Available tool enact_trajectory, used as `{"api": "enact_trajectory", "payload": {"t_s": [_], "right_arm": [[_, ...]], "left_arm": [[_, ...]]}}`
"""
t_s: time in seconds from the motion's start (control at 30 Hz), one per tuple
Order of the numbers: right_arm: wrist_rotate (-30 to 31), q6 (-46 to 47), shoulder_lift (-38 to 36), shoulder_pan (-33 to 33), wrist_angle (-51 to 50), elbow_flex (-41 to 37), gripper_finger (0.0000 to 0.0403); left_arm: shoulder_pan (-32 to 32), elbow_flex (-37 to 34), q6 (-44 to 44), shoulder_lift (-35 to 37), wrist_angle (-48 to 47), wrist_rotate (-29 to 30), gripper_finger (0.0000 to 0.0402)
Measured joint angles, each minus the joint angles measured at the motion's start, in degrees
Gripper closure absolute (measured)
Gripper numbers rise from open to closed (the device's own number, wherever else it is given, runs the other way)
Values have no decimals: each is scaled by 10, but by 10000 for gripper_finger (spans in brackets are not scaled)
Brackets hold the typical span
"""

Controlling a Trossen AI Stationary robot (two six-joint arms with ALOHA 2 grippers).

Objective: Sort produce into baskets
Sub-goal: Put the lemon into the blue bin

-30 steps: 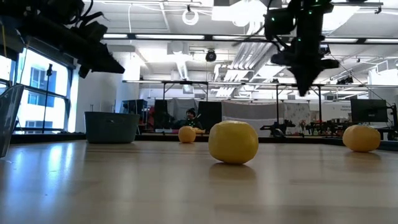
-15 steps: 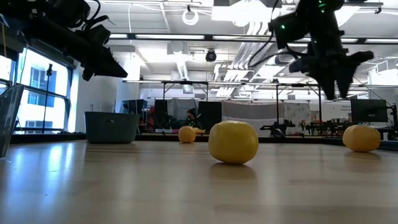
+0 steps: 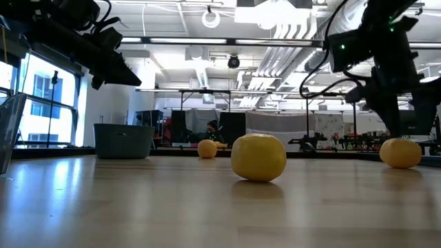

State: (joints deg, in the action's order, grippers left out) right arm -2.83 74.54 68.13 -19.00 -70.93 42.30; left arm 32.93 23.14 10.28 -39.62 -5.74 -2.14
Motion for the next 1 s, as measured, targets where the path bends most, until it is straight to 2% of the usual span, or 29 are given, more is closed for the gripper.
{"api": "enact_trajectory", "payload": {"t_s": [0.1,0.23,0.47,0.67,0.9,1.0], "right_arm": [[9,-2,6,0,32,-22,173],[65,1,14,4,53,-8,173],[70,15,15,-5,42,-8,173],[54,129,15,-1,40,-8,173],[79,276,15,21,49,-8,149],[110,321,15,30,44,-8,143]], "left_arm": [[0,0,0,0,0,0,402],[0,0,0,0,0,0,402],[0,0,13,0,0,0,402],[0,0,17,0,0,-1,402],[0,0,46,0,0,-7,402],[0,0,46,0,0,-7,402]]}}
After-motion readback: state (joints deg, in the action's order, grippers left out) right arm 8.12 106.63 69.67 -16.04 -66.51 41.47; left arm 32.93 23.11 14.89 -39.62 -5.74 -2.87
